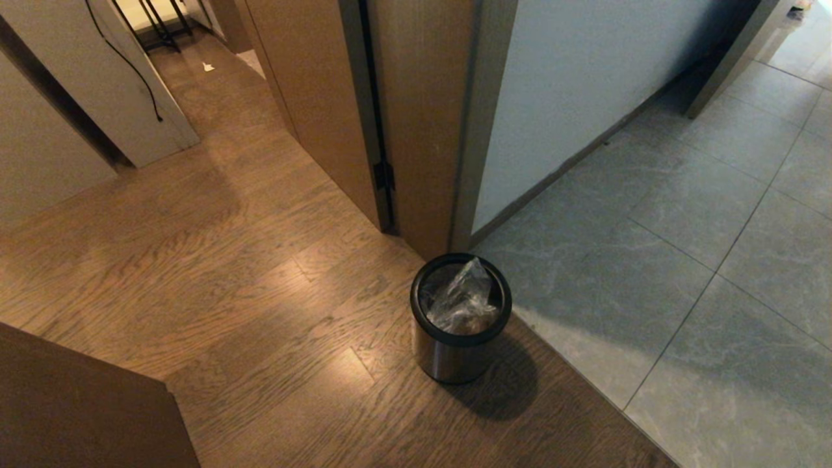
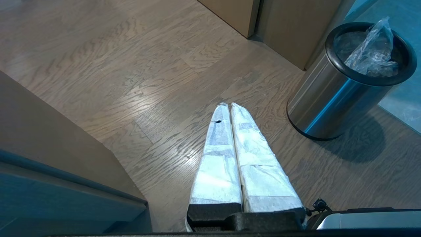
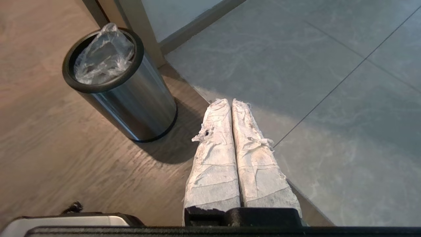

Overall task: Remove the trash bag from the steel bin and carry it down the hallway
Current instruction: Place the outer trash can on the ground

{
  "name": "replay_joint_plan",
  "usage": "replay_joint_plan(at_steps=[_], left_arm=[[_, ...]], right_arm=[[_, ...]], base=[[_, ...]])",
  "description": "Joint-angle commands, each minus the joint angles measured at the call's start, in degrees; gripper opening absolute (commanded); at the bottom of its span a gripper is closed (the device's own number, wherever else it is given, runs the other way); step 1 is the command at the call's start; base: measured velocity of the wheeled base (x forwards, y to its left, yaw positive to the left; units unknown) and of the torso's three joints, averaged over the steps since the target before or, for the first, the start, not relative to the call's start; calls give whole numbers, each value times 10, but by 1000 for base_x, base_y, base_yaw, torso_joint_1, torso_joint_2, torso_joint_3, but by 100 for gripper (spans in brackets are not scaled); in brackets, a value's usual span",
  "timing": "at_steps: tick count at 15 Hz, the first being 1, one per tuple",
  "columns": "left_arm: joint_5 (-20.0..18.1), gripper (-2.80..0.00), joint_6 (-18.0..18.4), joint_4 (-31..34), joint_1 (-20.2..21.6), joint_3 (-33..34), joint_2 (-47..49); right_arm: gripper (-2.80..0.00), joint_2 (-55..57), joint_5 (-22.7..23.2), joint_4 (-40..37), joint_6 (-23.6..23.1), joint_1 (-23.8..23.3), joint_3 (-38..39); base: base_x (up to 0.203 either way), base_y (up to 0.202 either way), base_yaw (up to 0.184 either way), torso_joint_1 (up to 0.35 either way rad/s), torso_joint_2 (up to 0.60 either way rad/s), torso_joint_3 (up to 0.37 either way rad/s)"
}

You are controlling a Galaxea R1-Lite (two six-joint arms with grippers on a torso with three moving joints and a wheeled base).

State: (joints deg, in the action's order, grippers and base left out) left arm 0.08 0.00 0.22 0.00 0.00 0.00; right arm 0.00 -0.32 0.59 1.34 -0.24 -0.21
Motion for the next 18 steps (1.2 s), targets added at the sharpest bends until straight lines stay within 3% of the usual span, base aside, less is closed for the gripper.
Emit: replay_joint_plan(at_steps=[1, 5, 10, 13, 15, 16, 18], left_arm=[[1, -280, 0, 0, 0, 0, 0], [0, -280, 0, 0, 0, 0, 0], [0, -280, 0, 0, 0, 0, 0], [0, -280, 0, 0, 0, 0, 0], [1, -280, 0, 0, 0, 0, 0], [0, -280, 0, 0, 0, 0, 0], [0, -280, 0, 0, 0, 0, 0]], right_arm=[[-280, 15, 13, -19, -1, 0, -54], [-280, 177, 111, -122, 12, 0, -253], [-280, 489, 243, -158, 42, 24, -421], [-280, 663, 283, -158, 51, 58, -483], [-280, 725, 304, -163, 58, 121, -492], [-280, 757, 305, -164, 61, 153, -491], [-280, 819, 278, -154, 62, 172, -492]], base=[[0, 0, 0, 0, 0, 0], [0, 0, 0, 0, 0, 0], [0, 0, 0, 0, 0, 0], [0, 0, 0, 0, 0, 0], [0, 0, 0, 0, 0, 0], [0, 0, 0, 0, 0, 0], [0, 0, 0, 0, 0, 0]])
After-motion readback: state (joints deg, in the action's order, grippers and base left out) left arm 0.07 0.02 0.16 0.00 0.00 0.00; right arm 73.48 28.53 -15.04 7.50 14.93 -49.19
